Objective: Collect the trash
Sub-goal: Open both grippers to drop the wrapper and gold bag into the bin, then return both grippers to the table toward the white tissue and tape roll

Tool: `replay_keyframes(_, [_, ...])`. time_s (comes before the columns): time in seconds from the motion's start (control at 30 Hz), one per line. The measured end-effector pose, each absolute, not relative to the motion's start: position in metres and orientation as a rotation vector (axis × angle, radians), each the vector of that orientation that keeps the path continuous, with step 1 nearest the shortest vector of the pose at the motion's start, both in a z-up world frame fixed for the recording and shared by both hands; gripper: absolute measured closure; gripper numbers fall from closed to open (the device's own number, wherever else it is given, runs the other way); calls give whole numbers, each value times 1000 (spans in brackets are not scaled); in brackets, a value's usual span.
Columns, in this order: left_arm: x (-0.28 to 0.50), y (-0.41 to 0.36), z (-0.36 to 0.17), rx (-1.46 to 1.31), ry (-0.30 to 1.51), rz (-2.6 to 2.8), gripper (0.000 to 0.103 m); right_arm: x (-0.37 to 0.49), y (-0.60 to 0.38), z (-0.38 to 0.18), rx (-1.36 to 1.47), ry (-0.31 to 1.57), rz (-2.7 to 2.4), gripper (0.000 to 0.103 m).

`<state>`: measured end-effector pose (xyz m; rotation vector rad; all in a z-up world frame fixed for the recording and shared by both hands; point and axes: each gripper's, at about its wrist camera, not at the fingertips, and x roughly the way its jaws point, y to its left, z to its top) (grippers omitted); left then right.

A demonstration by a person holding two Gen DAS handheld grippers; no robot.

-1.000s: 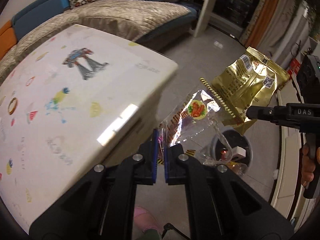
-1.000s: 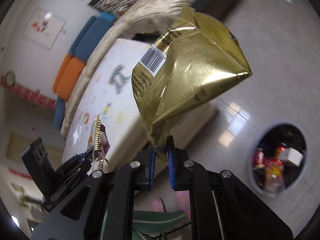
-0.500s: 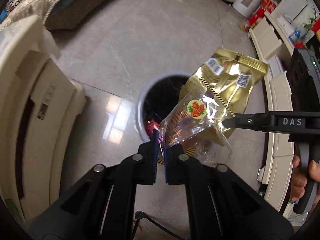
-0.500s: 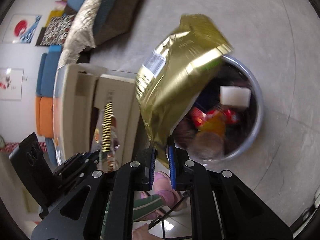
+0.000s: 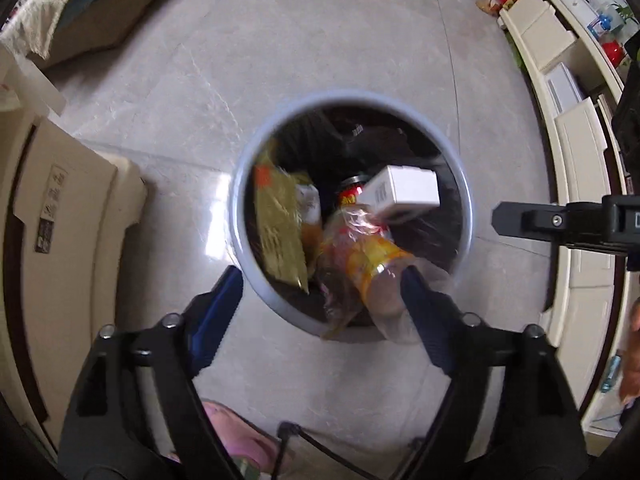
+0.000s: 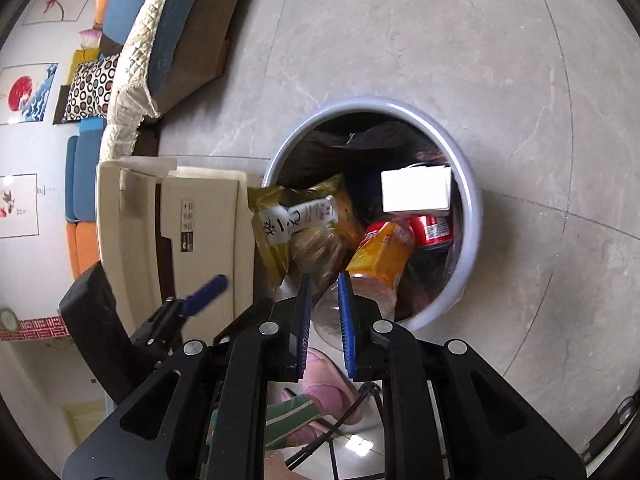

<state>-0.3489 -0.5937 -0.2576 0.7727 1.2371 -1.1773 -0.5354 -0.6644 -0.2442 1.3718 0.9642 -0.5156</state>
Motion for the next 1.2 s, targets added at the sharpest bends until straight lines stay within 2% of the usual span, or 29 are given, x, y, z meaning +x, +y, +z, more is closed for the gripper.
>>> replay_keyframes(0.23, [-332,-598,-247,735,1238,-1179,25,-533,-665,-239,1373,951,-513,84])
replay_keyframes(0.53, [-278,-563,-168,617,1106,-1135,25,-496,-651,-197,1297,934,-457,82])
replay_keyframes(0.6, [-261,-548,-149,583,1078,-1108,24,-481,-645,-181,1260,933,-436,78])
replay_keyframes(0.67, [-245,-532,-130,560,1045,-1080,23,-462,-636,-164,1213,940,-410,70])
replay_keyframes(0.77, [-217,-500,-106,510,1015,-1020,23,-431,-622,-139,1157,941,-367,66])
replay_keyframes(0.87, [-188,-460,-87,458,1003,-957,22,-394,-604,-116,1097,944,-321,53])
replay_keyframes(1.2, [-97,-308,-43,315,963,-691,15,-259,-514,-62,912,986,-110,39])
